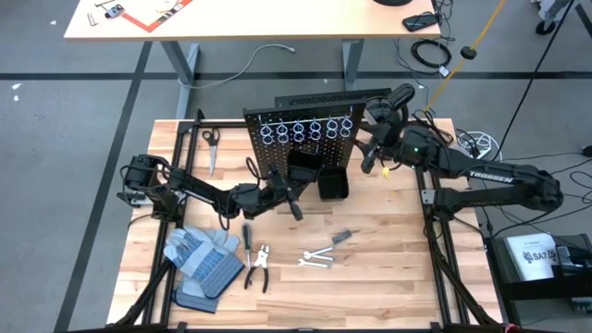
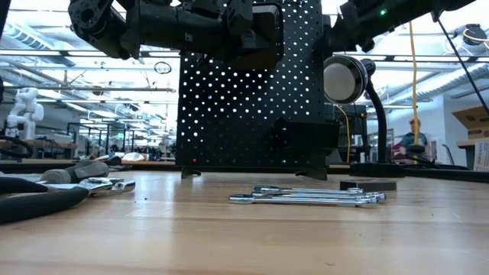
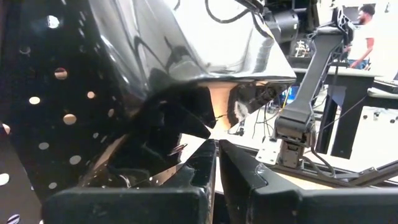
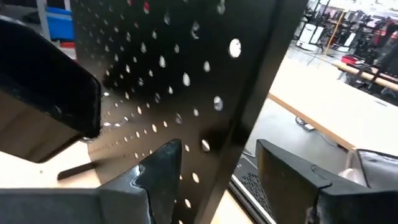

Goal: Hang tools onto peg board
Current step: Adjust the black pegboard on the table

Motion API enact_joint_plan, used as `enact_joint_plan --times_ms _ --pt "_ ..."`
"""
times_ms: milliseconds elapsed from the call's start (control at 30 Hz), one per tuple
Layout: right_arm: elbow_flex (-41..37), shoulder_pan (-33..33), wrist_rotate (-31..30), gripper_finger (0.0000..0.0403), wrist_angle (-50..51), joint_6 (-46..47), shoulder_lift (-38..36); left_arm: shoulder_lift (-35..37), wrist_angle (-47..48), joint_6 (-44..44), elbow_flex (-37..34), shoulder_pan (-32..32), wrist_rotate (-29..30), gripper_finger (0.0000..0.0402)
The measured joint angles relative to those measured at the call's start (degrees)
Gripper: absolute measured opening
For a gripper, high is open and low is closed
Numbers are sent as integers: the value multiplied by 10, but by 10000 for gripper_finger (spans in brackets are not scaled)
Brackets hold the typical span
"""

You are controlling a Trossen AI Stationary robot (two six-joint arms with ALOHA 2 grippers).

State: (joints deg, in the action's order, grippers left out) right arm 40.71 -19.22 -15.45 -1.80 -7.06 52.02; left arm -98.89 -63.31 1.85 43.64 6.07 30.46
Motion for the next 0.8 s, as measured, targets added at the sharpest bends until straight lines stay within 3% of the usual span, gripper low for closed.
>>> enact_joint_plan --times_ms 300,800 --pt "0 -5 51 201 -2 0 17 0 -1 0 0 0 0 31" --pt "0 41 46 201 4 -8 17 0 -2 -1 0 0 19 31"
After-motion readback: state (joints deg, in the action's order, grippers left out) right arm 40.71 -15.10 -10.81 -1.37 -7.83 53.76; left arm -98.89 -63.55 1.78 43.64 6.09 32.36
